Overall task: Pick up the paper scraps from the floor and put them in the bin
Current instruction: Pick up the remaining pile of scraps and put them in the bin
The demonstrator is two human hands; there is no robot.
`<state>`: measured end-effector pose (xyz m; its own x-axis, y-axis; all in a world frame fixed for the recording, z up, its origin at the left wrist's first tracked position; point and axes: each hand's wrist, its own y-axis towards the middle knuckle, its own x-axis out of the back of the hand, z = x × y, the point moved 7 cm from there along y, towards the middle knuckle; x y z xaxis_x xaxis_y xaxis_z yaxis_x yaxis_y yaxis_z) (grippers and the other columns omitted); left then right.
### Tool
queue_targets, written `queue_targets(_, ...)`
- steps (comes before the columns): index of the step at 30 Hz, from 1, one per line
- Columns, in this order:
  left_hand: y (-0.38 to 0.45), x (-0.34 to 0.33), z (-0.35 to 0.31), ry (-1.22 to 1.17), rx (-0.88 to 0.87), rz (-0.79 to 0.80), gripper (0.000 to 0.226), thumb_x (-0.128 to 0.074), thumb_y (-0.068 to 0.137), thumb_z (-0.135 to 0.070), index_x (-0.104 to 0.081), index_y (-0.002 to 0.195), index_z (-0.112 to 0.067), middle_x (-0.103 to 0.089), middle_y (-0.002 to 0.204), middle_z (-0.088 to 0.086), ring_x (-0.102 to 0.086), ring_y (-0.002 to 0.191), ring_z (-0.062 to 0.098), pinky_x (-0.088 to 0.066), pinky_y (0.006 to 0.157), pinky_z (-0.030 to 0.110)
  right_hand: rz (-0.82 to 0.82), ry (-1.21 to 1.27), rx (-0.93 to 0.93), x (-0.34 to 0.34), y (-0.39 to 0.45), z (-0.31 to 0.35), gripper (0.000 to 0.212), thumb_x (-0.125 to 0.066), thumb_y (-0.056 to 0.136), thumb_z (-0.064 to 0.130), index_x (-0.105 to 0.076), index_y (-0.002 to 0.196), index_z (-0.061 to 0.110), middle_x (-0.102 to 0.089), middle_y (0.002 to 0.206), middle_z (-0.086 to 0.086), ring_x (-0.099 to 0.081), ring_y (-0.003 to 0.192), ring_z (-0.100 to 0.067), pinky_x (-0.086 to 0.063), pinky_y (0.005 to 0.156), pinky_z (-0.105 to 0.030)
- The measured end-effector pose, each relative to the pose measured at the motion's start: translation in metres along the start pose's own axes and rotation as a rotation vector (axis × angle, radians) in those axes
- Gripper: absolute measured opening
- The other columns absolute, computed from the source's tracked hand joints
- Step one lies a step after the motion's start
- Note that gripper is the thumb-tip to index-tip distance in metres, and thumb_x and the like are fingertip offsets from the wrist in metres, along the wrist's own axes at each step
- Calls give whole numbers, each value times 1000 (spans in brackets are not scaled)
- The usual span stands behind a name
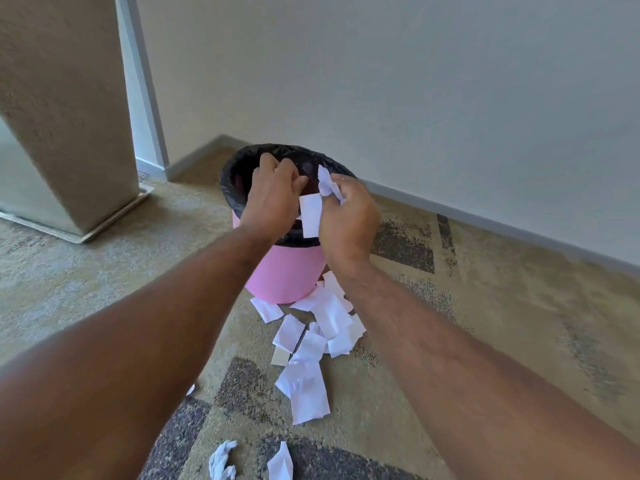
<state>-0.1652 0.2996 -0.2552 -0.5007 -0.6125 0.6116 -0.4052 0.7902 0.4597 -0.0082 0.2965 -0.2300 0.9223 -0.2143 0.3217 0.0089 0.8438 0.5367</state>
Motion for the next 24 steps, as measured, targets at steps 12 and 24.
queue_targets(12, -13, 25, 2, 214, -164, -6, 16, -46, 91, -3, -58, 94, -13, -63, 98, 4, -51, 106, 32, -37, 77, 38, 27, -150, -15, -34, 31, -15, 17, -54, 92, 2, -67, 101, 6, -63, 112, -6, -59, 102, -27, -48, 81, -33)
queue_targets(24, -130, 36, 59, 190, -154, -109, 24, -52, 97, -6, -58, 120, -7, -47, 118, 10, -48, 99, 29, -43, 81, 46, 331, -485, 258, -44, 0, -11, 40, -48, 97, 17, -54, 136, 10, -42, 149, -17, -42, 137, -34, -35, 111, -53)
